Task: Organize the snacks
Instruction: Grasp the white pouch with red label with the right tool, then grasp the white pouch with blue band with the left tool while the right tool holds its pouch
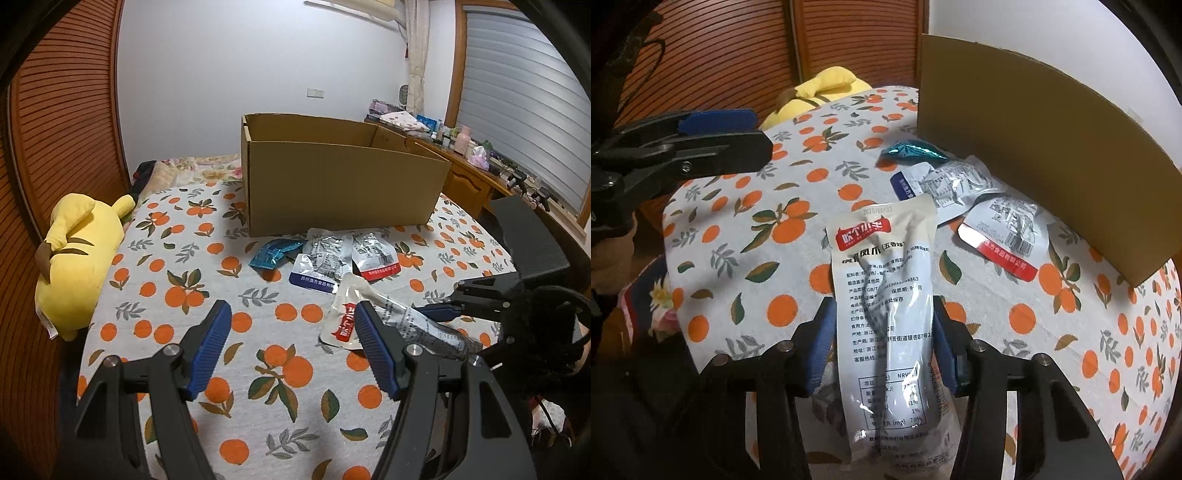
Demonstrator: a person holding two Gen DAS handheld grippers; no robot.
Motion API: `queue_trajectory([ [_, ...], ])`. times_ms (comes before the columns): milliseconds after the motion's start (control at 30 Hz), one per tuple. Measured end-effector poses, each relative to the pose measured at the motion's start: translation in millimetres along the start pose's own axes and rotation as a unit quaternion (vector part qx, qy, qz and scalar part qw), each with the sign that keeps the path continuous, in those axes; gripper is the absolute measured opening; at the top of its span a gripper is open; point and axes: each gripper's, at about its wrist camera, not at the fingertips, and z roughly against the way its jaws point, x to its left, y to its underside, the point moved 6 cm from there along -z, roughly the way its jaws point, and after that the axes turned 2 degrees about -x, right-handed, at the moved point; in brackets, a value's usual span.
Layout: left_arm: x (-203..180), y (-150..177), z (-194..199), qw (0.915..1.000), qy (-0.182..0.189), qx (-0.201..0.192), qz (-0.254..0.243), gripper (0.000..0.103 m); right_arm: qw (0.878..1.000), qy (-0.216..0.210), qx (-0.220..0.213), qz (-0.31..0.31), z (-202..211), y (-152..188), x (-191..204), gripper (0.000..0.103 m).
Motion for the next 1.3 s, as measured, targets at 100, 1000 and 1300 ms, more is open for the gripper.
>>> queue_trajectory([
  [100,-1,-2,-6,1.0000,0.002,0.002,-0.001,0.069,1.000,0.008,-0.006,-0.005,5,5,-3,0.049],
  [1000,-40,-35,-136,0.9907,0.034,0.106,-0.078,0.060,0.992,0.030,-0.082,-0.097,56,10,-98,0.050],
  [1300,-31,-34,-148,0.9896,0.031,0.117,-0.078,0.064,0.989,0.020,-0.092,-0.117,57,12,-118,0.050],
])
